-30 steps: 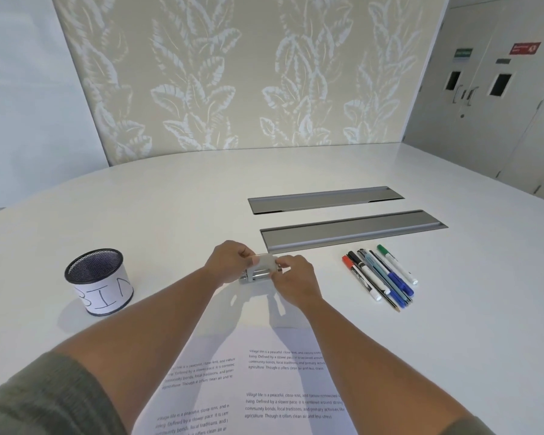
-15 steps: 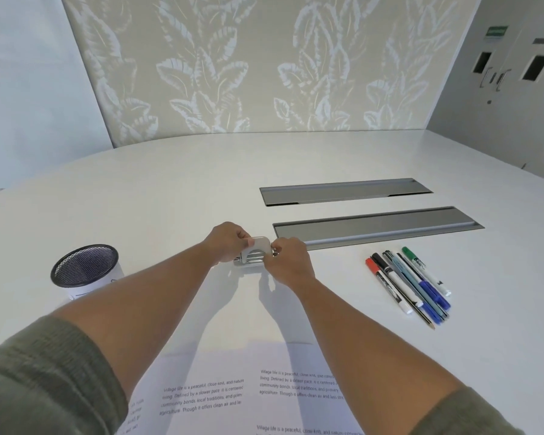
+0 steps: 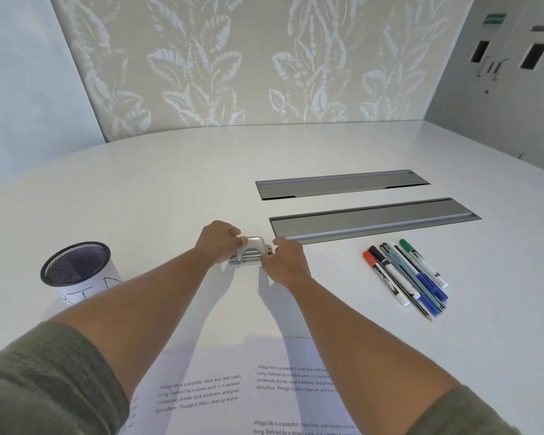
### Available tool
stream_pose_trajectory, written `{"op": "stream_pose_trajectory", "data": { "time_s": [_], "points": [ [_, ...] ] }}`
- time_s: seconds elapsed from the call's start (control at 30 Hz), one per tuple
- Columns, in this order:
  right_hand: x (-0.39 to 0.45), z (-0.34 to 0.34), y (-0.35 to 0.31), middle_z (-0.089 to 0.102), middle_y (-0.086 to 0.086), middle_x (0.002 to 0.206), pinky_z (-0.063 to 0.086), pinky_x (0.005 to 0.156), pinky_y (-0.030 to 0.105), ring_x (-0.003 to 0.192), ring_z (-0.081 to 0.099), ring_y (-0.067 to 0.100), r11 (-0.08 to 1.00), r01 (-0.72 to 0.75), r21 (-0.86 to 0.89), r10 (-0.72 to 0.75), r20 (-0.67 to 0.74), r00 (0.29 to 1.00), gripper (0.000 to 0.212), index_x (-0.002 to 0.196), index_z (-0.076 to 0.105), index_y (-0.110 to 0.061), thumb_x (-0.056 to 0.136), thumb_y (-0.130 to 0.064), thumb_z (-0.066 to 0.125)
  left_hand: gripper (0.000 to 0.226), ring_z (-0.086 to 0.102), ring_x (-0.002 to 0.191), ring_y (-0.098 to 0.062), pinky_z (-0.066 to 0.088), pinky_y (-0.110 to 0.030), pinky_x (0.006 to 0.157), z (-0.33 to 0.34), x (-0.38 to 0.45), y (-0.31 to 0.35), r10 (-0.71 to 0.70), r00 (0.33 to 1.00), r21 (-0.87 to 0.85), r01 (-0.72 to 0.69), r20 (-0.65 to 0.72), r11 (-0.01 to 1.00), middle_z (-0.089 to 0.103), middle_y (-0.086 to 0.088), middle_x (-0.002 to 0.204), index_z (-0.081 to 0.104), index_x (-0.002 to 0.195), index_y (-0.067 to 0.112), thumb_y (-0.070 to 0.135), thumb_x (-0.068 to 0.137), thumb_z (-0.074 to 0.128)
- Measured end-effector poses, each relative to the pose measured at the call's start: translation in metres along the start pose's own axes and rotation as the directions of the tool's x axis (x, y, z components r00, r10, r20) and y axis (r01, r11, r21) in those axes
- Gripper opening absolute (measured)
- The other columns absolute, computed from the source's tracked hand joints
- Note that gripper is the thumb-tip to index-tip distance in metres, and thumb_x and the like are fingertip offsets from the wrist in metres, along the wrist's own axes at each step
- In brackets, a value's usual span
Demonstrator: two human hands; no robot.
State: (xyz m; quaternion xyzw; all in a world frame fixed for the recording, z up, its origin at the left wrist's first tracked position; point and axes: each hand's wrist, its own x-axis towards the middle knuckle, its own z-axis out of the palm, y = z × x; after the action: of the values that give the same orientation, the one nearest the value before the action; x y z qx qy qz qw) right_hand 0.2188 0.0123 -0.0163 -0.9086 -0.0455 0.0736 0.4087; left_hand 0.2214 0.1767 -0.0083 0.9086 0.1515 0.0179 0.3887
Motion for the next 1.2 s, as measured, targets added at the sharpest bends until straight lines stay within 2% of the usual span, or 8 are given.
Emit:
{"op": "stream_pose_trajectory", "data": {
  "time_s": [0.17, 0.3, 0.4, 0.53, 0.63, 0.87, 1.03, 1.2],
  "points": [
    [-0.019, -0.014, 0.003, 0.048, -0.004, 0.075, 0.04, 0.055, 0.027, 0.074, 0.053, 0.023, 0.998, -0.021, -0.053, 0.02, -0.022, 1.0, 0.02, 0.067, 0.047, -0.016, 0.082, -0.019, 0.06, 0.045, 0.061, 0.108, -0.02, 0.05, -0.035, 0.095, -0.002, -0.029, 0.009, -0.033, 0.989, -0.145, 0.011, -0.147, 0.989, 0.063, -0.001, 0.115, 0.062, 0.121, 0.014, 0.031, 0.082, 0.075],
    [-0.036, -0.025, 0.006, 0.062, 0.001, 0.101, 0.049, 0.076, 0.028, 0.096, 0.063, 0.022, 0.996, -0.03, -0.089, 0.029, -0.01, 1.0, 0.022, 0.099, 0.067, -0.008, 0.085, -0.025, 0.061, 0.036, 0.066, 0.089, -0.017, 0.057, -0.033, 0.076, 0.0, -0.059, 0.013, -0.009, 0.987, -0.164, -0.017, -0.158, 0.986, 0.064, 0.003, 0.101, 0.064, 0.108, 0.018, 0.032, 0.078, 0.079],
    [-0.055, -0.034, 0.008, 0.064, 0.003, 0.111, 0.053, 0.083, 0.032, 0.101, 0.064, 0.022, 0.992, -0.057, -0.113, 0.057, -0.007, 0.998, 0.028, 0.106, 0.066, -0.009, 0.083, -0.023, 0.061, 0.037, 0.065, 0.076, -0.008, 0.054, -0.024, 0.072, 0.001, -0.083, 0.012, 0.006, 1.0, -0.091, -0.007, -0.009, 0.996, 0.065, 0.008, 0.095, 0.066, 0.103, 0.018, 0.039, 0.076, 0.08],
    [-0.082, -0.047, 0.013, 0.063, 0.005, 0.09, 0.051, 0.067, 0.029, 0.075, 0.058, 0.021, 0.983, -0.082, -0.164, 0.082, -0.006, 0.997, 0.024, 0.095, 0.066, -0.004, 0.077, -0.018, 0.059, 0.064, 0.056, 0.116, -0.012, 0.043, -0.03, 0.103, 0.003, -0.113, 0.009, 0.038, 0.97, 0.229, -0.094, 0.239, 0.969, 0.065, 0.008, 0.114, 0.065, 0.116, 0.025, 0.063, 0.066, 0.078],
    [-0.103, -0.055, 0.021, 0.059, -0.001, 0.079, 0.041, 0.056, 0.024, 0.067, 0.055, 0.018, 0.965, -0.114, -0.235, 0.12, 0.009, 0.993, 0.01, 0.079, 0.061, -0.011, 0.072, -0.017, 0.058, 0.088, 0.046, 0.126, -0.016, 0.04, -0.032, 0.105, 0.007, -0.138, 0.008, 0.013, 0.944, 0.33, -0.127, 0.329, 0.935, 0.054, 0.004, 0.128, 0.055, 0.13, 0.027, 0.069, 0.056, 0.08],
    [-0.139, -0.066, 0.046, 0.047, 0.007, 0.128, 0.04, 0.086, 0.038, 0.124, 0.041, 0.027, 0.866, -0.289, -0.409, 0.31, -0.016, 0.951, 0.062, 0.125, 0.052, -0.015, 0.074, -0.047, 0.07, 0.106, 0.036, 0.124, -0.016, 0.042, -0.035, 0.099, 0.022, -0.181, 0.001, 0.066, 0.919, 0.394, -0.231, 0.389, 0.89, 0.038, 0.005, 0.124, 0.049, 0.131, 0.024, 0.066, 0.041, 0.086],
    [-0.164, -0.074, 0.061, 0.037, 0.005, 0.128, 0.043, 0.092, 0.043, 0.126, 0.034, 0.027, 0.782, -0.331, -0.529, 0.395, 0.01, 0.918, 0.098, 0.132, 0.044, -0.016, 0.056, -0.064, 0.082, 0.091, 0.039, 0.116, -0.016, 0.045, -0.035, 0.096, 0.029, -0.191, 0.0, 0.062, 0.935, 0.365, -0.196, 0.349, 0.91, 0.039, 0.004, 0.119, 0.058, 0.118, 0.024, 0.059, 0.039, 0.088],
    [-0.174, -0.071, 0.07, 0.052, 0.004, 0.117, 0.046, 0.086, 0.033, 0.117, 0.047, 0.026, 0.834, -0.31, -0.455, 0.371, 0.048, 0.927, 0.093, 0.126, 0.047, -0.011, 0.054, -0.056, 0.085, 0.083, 0.046, 0.11, -0.017, 0.043, -0.027, 0.083, 0.035, -0.198, 0.003, 0.08, 0.948, 0.292, -0.174, 0.308, 0.941, 0.048, 0.001, 0.116, 0.057, 0.119, 0.017, 0.045, 0.049, 0.092]
  ]
}}
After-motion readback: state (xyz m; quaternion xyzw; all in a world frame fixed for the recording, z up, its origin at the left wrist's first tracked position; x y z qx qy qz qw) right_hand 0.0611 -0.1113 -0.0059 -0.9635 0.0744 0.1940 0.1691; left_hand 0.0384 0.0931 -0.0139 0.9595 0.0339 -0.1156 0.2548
